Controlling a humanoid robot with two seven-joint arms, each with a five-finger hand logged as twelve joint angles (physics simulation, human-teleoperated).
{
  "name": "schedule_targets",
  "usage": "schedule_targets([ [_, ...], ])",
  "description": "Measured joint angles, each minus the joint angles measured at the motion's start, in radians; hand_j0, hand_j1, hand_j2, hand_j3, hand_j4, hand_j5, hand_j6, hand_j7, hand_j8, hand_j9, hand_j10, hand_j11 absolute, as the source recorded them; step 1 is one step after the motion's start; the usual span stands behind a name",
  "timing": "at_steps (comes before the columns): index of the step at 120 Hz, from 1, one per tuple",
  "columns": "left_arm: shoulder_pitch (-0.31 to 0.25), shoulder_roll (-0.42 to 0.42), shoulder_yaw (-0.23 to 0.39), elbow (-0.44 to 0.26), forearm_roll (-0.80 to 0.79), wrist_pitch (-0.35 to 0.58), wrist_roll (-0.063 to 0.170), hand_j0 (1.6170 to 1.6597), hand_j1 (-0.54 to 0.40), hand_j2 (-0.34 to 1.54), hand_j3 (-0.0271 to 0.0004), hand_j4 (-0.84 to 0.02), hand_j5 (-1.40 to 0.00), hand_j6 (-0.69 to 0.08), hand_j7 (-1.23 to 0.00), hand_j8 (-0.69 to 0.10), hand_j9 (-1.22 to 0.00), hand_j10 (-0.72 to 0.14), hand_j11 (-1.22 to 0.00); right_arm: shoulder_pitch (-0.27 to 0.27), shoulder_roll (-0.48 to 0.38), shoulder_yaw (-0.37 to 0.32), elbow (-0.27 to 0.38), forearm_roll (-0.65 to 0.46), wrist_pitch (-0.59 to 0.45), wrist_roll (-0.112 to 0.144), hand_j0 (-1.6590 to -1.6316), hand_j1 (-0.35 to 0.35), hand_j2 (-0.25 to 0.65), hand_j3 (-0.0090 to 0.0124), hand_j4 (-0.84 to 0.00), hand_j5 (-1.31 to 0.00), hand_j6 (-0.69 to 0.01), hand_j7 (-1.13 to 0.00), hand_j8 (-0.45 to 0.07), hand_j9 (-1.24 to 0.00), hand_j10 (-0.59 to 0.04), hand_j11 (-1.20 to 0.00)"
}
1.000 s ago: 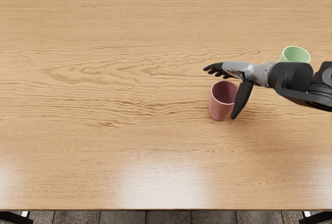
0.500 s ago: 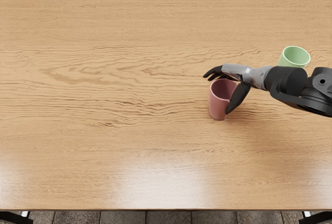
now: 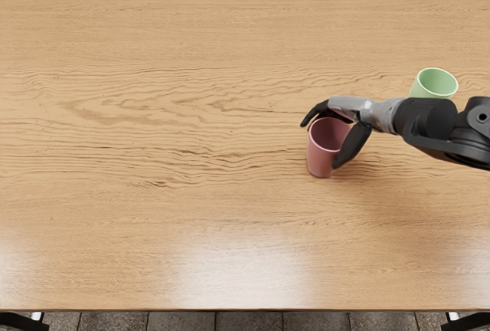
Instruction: Pick up cup and place in cup with right hand
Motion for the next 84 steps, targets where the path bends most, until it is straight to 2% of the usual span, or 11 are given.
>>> schedule_targets([
  [13, 0.000, 0.000, 0.000, 0.000, 0.000, 0.000, 0.000, 1.6581, 0.336, 0.00, 0.0000, -0.012, -0.01, -0.012, -0.01, -0.011, -0.01, -0.011, -0.01, 0.002, -0.007, 0.017, 0.002, 0.006, 0.019, -0.003, -1.6535, 0.008, -0.128, -0.0003, -0.421, -0.56, -0.367, -0.55, -0.279, -0.56, -0.314, -0.56],
  [20, 0.000, 0.000, 0.000, 0.000, 0.000, 0.000, 0.000, 1.6581, 0.336, 0.00, 0.0000, -0.011, -0.01, -0.011, -0.01, -0.011, -0.01, -0.011, -0.01, 0.003, -0.011, 0.025, 0.002, 0.016, 0.029, -0.004, -1.6533, 0.026, -0.130, -0.0001, -0.431, -0.58, -0.344, -0.57, -0.257, -0.58, -0.293, -0.58],
  [25, 0.000, 0.000, 0.000, 0.000, 0.000, 0.000, 0.000, 1.6581, 0.336, 0.00, 0.0000, -0.011, -0.01, -0.011, -0.01, -0.011, -0.01, -0.011, -0.01, 0.004, -0.018, 0.033, 0.003, 0.030, 0.040, -0.005, -1.6531, 0.035, -0.127, -0.0011, -0.438, -0.59, -0.338, -0.58, -0.248, -0.59, -0.282, -0.59],
  [27, 0.000, 0.000, 0.000, 0.000, 0.000, 0.000, 0.000, 1.6581, 0.336, 0.00, 0.0000, -0.011, -0.01, -0.011, -0.01, -0.011, -0.01, -0.011, -0.01, 0.004, -0.021, 0.037, 0.003, 0.036, 0.045, -0.006, -1.6529, 0.034, -0.132, -0.0002, -0.439, -0.59, -0.333, -0.58, -0.241, -0.60, -0.279, -0.59],
  [37, 0.000, 0.000, 0.000, 0.000, 0.000, 0.000, 0.000, 1.6581, 0.336, 0.00, 0.0000, -0.011, -0.01, -0.011, -0.01, -0.011, -0.01, -0.011, -0.01, 0.005, -0.041, 0.065, 0.003, 0.066, 0.079, -0.008, -1.6525, 0.045, -0.132, -0.0005, -0.450, -0.61, -0.317, -0.60, -0.227, -0.61, -0.266, -0.61],
  [38, 0.000, 0.000, 0.000, 0.000, 0.000, 0.000, 0.000, 1.6581, 0.336, 0.00, 0.0001, -0.011, -0.01, -0.011, -0.01, -0.011, -0.01, -0.011, -0.01, 0.005, -0.043, 0.068, 0.003, 0.068, 0.082, -0.008, -1.6524, 0.046, -0.130, -0.0011, -0.449, -0.61, -0.313, -0.60, -0.222, -0.62, -0.269, -0.61],
  [53, 0.000, 0.000, 0.000, 0.000, 0.000, 0.000, 0.000, 1.6581, 0.336, 0.00, 0.0001, -0.012, -0.01, -0.012, -0.01, -0.011, -0.01, -0.011, -0.01, 0.011, -0.065, 0.117, 0.004, 0.088, 0.126, -0.012, -1.6518, 0.073, -0.139, -0.0004, -0.459, -0.65, -0.279, -0.62, -0.185, -0.65, -0.224, -0.64],
  [65, 0.000, 0.000, 0.000, 0.000, 0.000, 0.000, 0.000, 1.6581, 0.336, 0.00, 0.0001, -0.012, -0.01, -0.012, -0.01, -0.011, -0.01, -0.011, -0.01, 0.036, -0.100, 0.137, 0.002, 0.115, 0.149, -0.013, -1.6514, 0.085, -0.125, -0.0005, -0.453, -0.67, -0.251, -0.64, -0.158, -0.67, -0.192, -0.66],
  [79, 0.000, 0.000, 0.000, 0.000, 0.000, 0.000, 0.000, 1.6581, 0.336, 0.00, 0.0001, -0.011, -0.01, -0.011, -0.01, -0.011, -0.01, -0.011, -0.01, 0.078, -0.163, 0.148, 0.001, 0.153, 0.169, -0.013, -1.6515, 0.086, -0.129, -0.0003, -0.442, -0.69, -0.247, -0.65, -0.159, -0.67, -0.207, -0.66],
  [84, 0.000, 0.000, 0.000, 0.000, 0.000, 0.000, 0.000, 1.6581, 0.336, 0.00, 0.0001, -0.011, -0.01, -0.011, -0.01, -0.011, -0.01, -0.011, -0.01, 0.093, -0.188, 0.154, 0.001, 0.165, 0.175, -0.013, -1.6515, 0.087, -0.130, -0.0005, -0.436, -0.70, -0.243, -0.65, -0.145, -0.67, -0.204, -0.66],
])
